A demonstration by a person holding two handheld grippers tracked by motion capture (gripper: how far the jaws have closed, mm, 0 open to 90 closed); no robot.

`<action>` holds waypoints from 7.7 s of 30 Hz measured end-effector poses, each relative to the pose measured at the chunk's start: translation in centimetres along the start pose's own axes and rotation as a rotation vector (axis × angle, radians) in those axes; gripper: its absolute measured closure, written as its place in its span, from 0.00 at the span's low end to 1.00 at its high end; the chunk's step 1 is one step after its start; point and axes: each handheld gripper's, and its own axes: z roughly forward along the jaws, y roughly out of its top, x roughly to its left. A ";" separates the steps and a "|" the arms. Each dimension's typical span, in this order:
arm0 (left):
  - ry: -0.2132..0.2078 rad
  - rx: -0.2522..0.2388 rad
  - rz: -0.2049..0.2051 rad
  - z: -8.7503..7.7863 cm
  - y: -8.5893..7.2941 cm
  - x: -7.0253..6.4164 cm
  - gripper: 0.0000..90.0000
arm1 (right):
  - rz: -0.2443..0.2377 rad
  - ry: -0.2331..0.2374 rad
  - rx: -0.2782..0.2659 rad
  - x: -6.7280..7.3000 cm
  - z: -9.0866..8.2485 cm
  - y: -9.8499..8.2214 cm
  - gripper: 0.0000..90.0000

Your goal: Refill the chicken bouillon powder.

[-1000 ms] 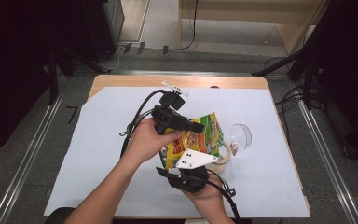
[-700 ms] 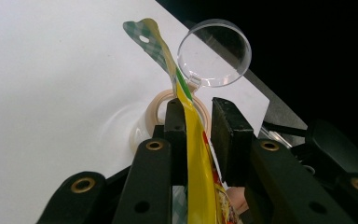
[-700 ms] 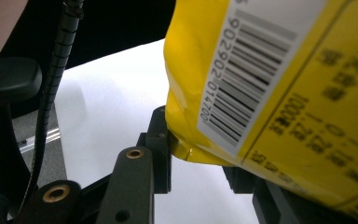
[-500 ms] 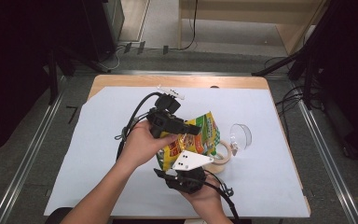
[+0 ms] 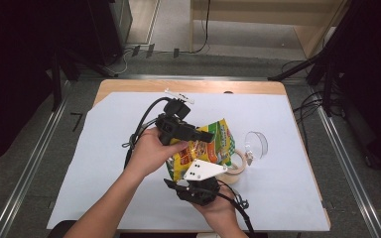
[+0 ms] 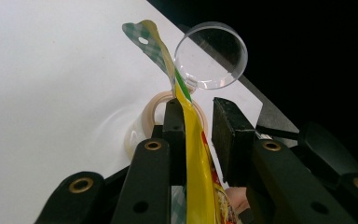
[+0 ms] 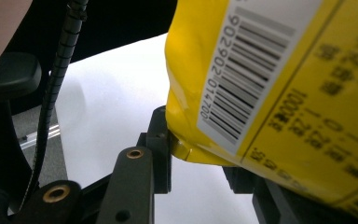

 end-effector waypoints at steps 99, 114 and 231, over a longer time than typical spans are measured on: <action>-0.008 0.033 -0.002 0.6 1.5 0.2 0.88 | 0.096 0.008 -0.005 -0.4 -0.2 0.4 0.77; -0.035 0.022 -0.040 0.2 1.6 0.6 0.88 | 0.092 0.016 0.005 -0.2 -0.7 1.1 0.77; -0.023 0.035 0.009 1.1 2.9 0.4 0.87 | 0.161 0.008 -0.019 -1.1 -0.4 1.2 0.78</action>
